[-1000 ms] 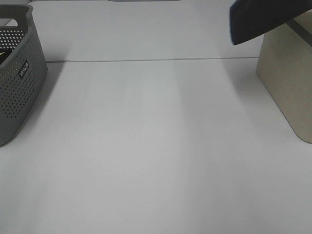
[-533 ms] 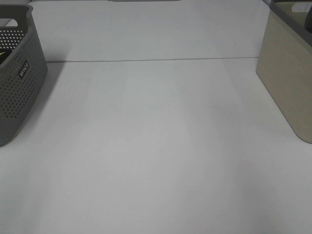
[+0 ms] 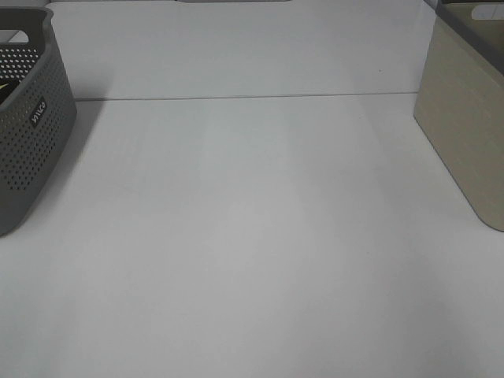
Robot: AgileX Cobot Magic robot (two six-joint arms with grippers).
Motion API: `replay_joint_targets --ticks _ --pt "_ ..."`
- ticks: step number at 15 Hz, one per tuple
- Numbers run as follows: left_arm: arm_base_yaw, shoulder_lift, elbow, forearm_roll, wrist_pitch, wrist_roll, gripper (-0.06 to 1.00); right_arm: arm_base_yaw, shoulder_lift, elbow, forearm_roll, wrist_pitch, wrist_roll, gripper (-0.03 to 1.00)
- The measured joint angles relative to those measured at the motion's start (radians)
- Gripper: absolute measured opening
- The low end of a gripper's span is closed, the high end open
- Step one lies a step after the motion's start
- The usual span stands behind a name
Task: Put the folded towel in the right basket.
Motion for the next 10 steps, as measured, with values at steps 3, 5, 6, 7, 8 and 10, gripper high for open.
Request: replay_joint_targets --ticks 3,5,6,7,8,10 --pt "0.000 0.000 0.000 0.000 0.000 0.000 0.98 0.001 0.002 0.000 0.009 0.009 0.059 0.64" --pt "0.000 0.000 0.000 0.000 0.000 0.000 0.98 0.029 -0.005 0.000 0.020 0.009 0.064 0.67" --pt "0.000 0.000 0.000 0.000 0.000 0.000 0.98 0.045 -0.011 0.000 0.020 0.009 0.066 0.67" --pt "0.000 0.000 0.000 0.000 0.000 0.000 0.98 0.080 -0.022 0.000 0.019 0.012 0.067 0.67" --pt "0.000 0.000 0.000 0.000 0.000 0.000 0.98 0.161 -0.055 0.000 0.010 0.012 0.068 0.68" --pt "0.000 0.000 0.000 0.000 0.000 0.000 0.98 0.234 -0.089 0.000 -0.036 0.013 0.070 0.68"
